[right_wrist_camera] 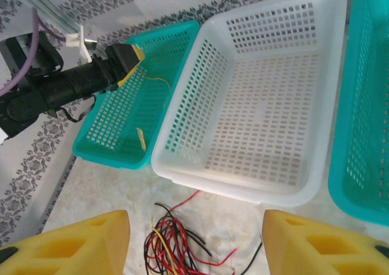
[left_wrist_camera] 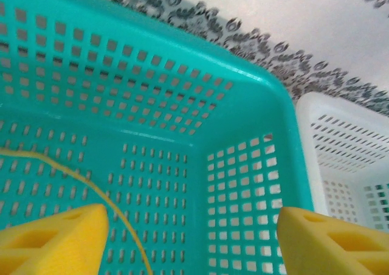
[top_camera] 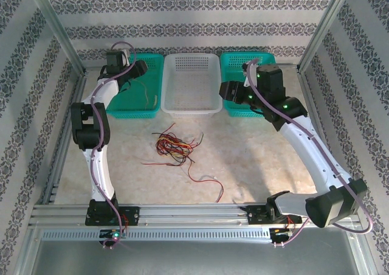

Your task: Untangle the cables

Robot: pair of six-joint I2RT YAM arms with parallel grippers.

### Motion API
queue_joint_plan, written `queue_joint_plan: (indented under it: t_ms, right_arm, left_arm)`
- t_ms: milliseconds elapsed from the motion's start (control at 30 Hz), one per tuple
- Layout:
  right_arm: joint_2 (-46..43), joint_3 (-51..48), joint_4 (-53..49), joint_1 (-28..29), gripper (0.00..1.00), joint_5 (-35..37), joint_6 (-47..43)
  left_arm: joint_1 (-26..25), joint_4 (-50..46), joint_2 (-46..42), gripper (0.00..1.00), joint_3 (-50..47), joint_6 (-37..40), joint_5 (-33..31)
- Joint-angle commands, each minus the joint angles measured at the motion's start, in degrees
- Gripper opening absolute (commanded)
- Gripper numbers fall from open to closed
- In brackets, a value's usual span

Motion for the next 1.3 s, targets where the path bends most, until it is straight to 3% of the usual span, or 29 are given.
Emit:
queue_joint_plan:
  t_ms: [0,67,167,200,233,367,433,500,600,667,733,833,900,1067,1167,1267]
  right_arm:
    - [0.07,1.12,-3.83,1.24,0.63,2.91,-2.61]
    - [0.31,0.67,-5.78,2.04,0.65,5.21,-3.75]
    - [0.95,-0.61,-8.77,3.54,0.78,12.37,-4.35]
    - [1.44,-0.79,-10.20,4.22,0.95,16.31,-3.76]
    - [2.03,-0.99,-11.75,5.36,0.98,21.30,-3.00]
    - [5.04,-0.10,-16.82,11.67,0.98,35.74,-2.29]
    - [3.52,-2.93,-13.83,15.14,0.99,38.42,-4.01]
    - [0.14,-8.40,-8.69,16.35,0.98,35.26,-3.26]
    - [-2.24,-11.64,-6.03,13.44,0.98,16.29,-0.96]
    - [-1.12,-12.37,-6.60,13.33,0.98,9.72,0.96]
    - [0.83,-13.37,-6.35,14.15,0.91,5.21,2.73]
    - [3.33,-14.01,-5.83,15.24,0.82,3.24,8.14]
    - [4.14,-14.38,-5.74,16.11,0.80,3.12,10.38]
    - [4.95,-18.24,-8.62,21.60,0.80,10.60,13.58]
    - [6.36,-20.14,-8.41,26.07,0.78,11.18,15.87]
    - [10.60,-19.10,-8.63,31.22,0.72,11.97,15.44]
  left_arm:
    - [-1.98,-0.25,-7.39,0.75,-1.74,0.44,-4.70]
    - [-3.00,-2.99,-11.01,0.74,-2.87,-0.99,-7.29]
    - [-5.96,-6.21,-17.24,0.71,-5.69,-1.96,-9.30]
    - [-7.58,-7.70,-19.47,0.71,-6.51,-1.77,-10.38]
    - [-9.33,-9.83,-21.44,0.71,-6.93,-1.66,-11.03]
    - [-14.70,-17.41,-27.38,0.70,-8.04,-4.16,-9.40]
    - [-17.17,-20.97,-30.75,0.68,-9.77,-4.18,-9.22]
    - [-19.05,-23.03,-34.75,0.68,-12.72,-4.70,-11.31]
    - [-19.66,-20.09,-41.65,0.68,-21.46,-8.78,-9.60]
    - [-19.60,-18.99,-44.68,0.66,-26.31,-9.97,-7.36]
    - [-19.67,-19.05,-46.45,0.63,-30.89,-10.81,-5.27]
    - [-19.67,-21.19,-47.78,0.53,-36.35,-13.14,-0.19]
    - [-19.86,-17.45,-50.25,0.50,-42.72,-15.03,3.32]
    - [-20.19,-8.22,-57.52,0.47,-58.29,-20.37,5.45]
    - [-20.52,-13.36,-59.71,0.45,-59.51,-19.01,6.59]
    - [-20.71,-19.57,-63.65,0.46,-58.59,-16.32,3.54]
